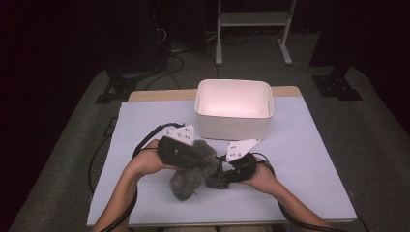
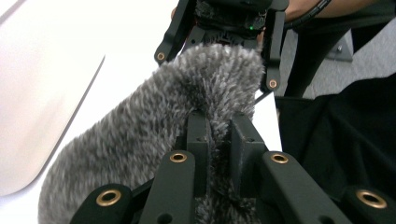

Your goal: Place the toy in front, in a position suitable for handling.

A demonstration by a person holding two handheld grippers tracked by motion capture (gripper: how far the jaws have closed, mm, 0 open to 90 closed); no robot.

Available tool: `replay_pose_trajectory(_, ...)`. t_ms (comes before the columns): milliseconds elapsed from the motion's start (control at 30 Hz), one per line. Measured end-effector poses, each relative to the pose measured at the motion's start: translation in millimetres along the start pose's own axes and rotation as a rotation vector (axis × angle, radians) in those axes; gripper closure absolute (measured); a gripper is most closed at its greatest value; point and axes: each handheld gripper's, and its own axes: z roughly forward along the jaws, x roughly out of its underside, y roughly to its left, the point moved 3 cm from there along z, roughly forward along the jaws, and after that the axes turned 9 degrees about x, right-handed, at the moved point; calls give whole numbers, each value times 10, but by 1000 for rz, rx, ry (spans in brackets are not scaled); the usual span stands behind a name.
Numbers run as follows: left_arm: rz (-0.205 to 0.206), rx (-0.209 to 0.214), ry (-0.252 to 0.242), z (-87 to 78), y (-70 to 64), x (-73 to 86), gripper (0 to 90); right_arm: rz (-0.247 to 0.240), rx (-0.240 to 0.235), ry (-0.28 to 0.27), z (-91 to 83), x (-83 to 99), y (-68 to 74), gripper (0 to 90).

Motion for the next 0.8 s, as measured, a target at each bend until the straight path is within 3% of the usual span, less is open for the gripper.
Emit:
replay_pose_trajectory(233, -3, 10, -21, 30, 30, 15, 795, -20, 7, 48, -127, 18, -21, 560)
replay_pose_trajectory(500, -44, -13, -3, -2, 46, 157, 788, -7, 12, 35, -130, 37, -30, 560)
replay_pose_trajectory(800, -64, 18, -15, 109, 72, 271, 787, -16, 8, 84, -203, 27, -57, 554)
